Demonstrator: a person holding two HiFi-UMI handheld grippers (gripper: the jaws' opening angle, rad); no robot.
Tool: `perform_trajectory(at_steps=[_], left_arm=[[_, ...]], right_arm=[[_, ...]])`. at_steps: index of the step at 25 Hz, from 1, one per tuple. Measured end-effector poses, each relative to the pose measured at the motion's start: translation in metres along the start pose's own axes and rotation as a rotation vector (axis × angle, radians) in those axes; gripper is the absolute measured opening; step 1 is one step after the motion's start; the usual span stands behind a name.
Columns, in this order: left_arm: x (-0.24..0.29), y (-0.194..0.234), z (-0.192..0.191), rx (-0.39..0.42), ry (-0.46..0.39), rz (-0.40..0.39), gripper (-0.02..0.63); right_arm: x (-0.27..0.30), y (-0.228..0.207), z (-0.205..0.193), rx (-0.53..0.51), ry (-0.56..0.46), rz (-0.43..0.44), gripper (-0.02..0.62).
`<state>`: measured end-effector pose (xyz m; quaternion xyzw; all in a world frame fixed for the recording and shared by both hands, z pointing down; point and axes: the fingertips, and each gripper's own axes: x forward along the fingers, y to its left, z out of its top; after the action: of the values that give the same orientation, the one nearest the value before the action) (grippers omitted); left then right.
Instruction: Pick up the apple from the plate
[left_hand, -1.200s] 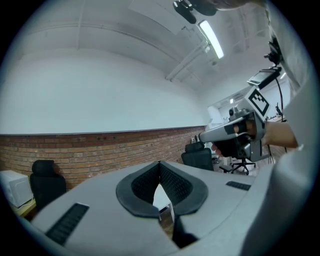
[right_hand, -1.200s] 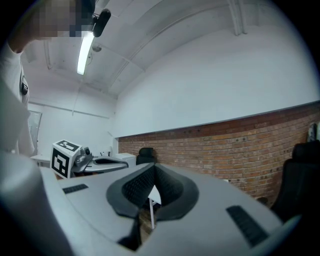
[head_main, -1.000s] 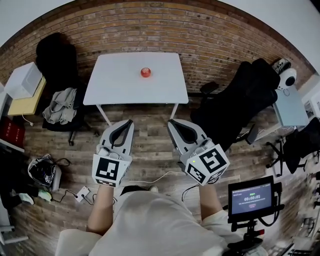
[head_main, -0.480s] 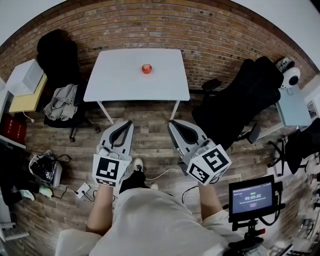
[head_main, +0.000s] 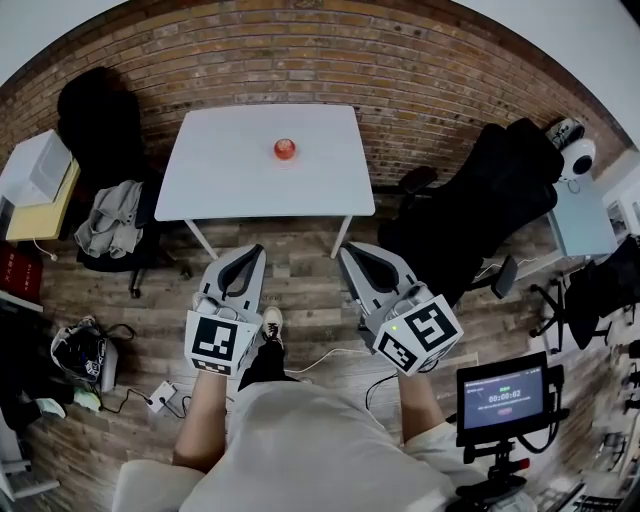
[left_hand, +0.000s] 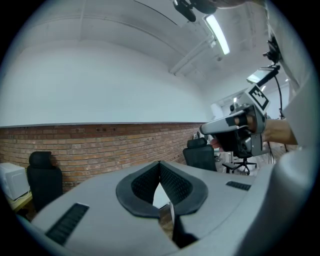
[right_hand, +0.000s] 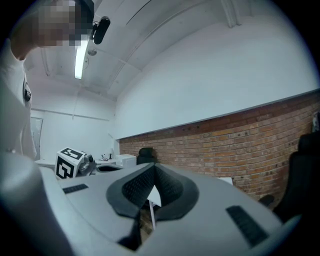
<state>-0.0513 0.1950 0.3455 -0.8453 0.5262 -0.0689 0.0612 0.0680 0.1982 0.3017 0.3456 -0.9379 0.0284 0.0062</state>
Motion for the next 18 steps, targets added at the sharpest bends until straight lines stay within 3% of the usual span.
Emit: perform_trajectory(at_steps=[12,18], left_arm=[[0.083,0.091,-0.011,-0.009,0.001,-0.005,0.006],[0.121,0.133,-0.006,0.000,-0.003,-0.022,0.006]], right_arm=[[0.094,-0.063,0.012,0.003,-0.012,-0.045,0.002],[0.148,-0.078,0.021,0.041,-0.004,0.032,0.002]])
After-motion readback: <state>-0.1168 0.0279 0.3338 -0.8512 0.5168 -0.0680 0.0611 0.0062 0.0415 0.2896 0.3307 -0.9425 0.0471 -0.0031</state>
